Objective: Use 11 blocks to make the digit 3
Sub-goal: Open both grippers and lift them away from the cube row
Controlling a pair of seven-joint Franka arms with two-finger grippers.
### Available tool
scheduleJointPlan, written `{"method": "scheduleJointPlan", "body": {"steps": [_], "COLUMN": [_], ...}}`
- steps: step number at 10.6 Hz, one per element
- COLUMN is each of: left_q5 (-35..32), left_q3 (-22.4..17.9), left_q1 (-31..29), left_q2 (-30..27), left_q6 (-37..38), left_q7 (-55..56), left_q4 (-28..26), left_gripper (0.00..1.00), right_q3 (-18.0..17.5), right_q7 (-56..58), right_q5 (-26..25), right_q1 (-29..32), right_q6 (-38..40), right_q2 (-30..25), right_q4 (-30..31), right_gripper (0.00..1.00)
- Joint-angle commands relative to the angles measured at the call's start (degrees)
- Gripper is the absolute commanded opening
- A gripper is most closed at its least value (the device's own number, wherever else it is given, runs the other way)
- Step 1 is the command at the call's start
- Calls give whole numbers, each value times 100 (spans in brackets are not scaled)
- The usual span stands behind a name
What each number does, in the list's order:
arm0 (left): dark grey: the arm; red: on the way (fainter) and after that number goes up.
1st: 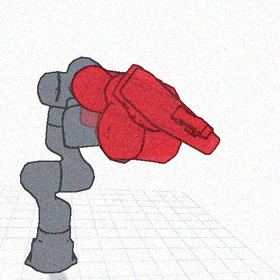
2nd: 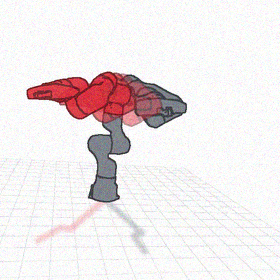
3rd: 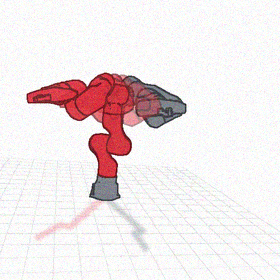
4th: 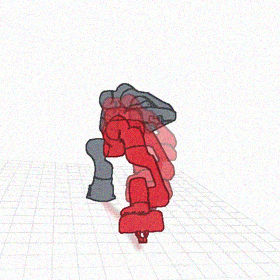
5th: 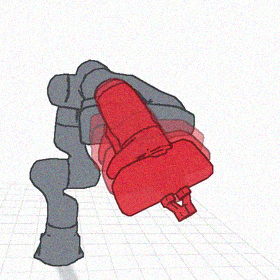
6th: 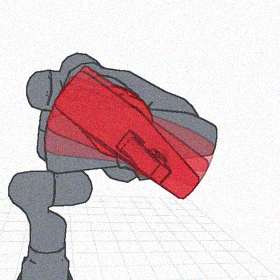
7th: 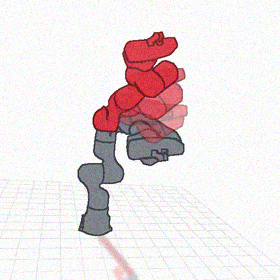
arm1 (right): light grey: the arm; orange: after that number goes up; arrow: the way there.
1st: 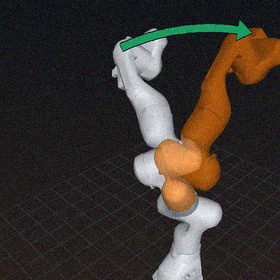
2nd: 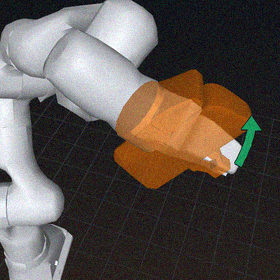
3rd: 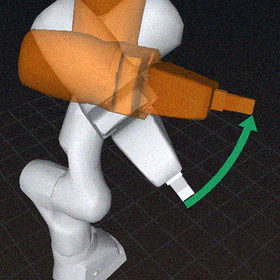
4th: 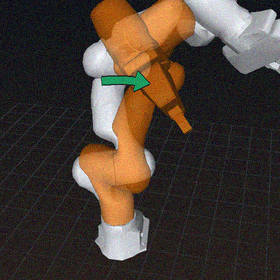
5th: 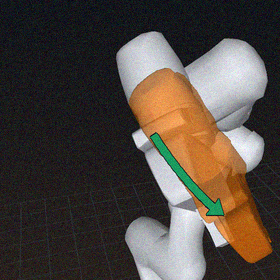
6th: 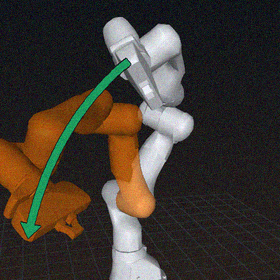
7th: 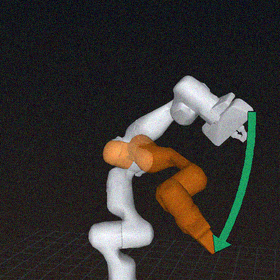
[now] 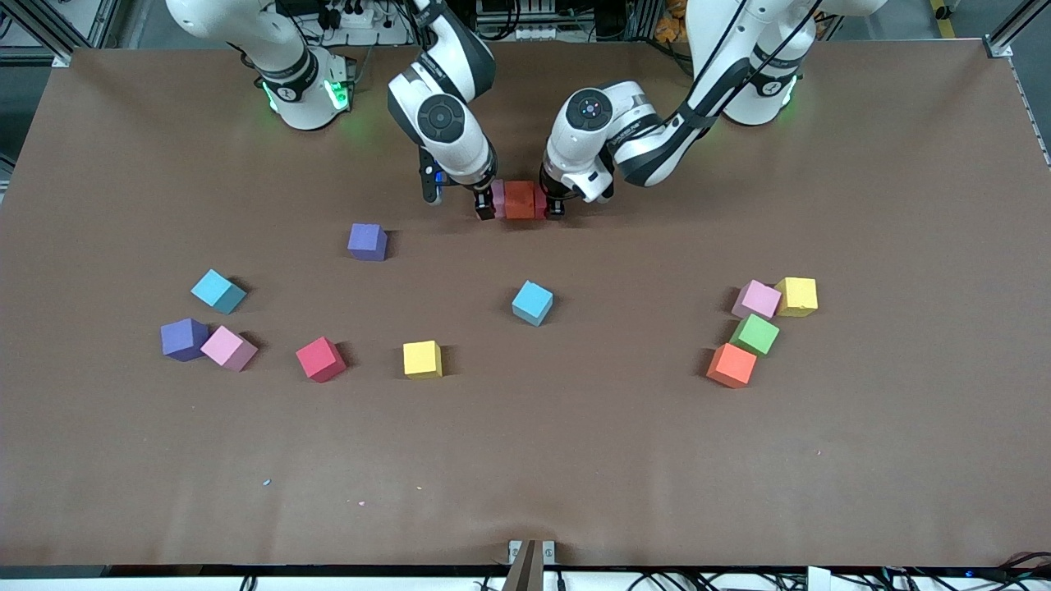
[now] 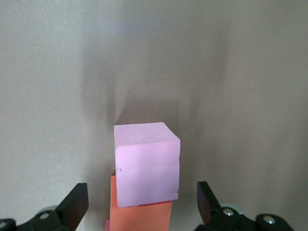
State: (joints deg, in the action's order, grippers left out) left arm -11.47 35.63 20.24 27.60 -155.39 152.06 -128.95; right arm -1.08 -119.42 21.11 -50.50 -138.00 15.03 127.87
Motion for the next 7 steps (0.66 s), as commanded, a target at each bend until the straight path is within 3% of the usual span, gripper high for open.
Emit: {"method": "scheduleJointPlan", "body": {"steps": [1, 5, 7], "left_q5": [-233, -268, -268], "left_q3": [-21, 41, 163], "left_q1": [23, 23, -3], "left_q2": [9, -421, -667], "left_q6": [104, 640, 816], "left_q7": [148, 149, 114], "left_q4": [98, 133, 133], "left_gripper": [100, 100, 100], "right_q3": [-32, -24, -15], "right_q7": [330, 1593, 2296], "right_q5": [-10, -54, -219], "right_q1": [242, 997, 1331], "right_q6": [116, 923, 933], "right_q2": [-158, -115, -71], "right_q4": [-77, -691, -1008], "right_gripper": [100, 100, 100]}}
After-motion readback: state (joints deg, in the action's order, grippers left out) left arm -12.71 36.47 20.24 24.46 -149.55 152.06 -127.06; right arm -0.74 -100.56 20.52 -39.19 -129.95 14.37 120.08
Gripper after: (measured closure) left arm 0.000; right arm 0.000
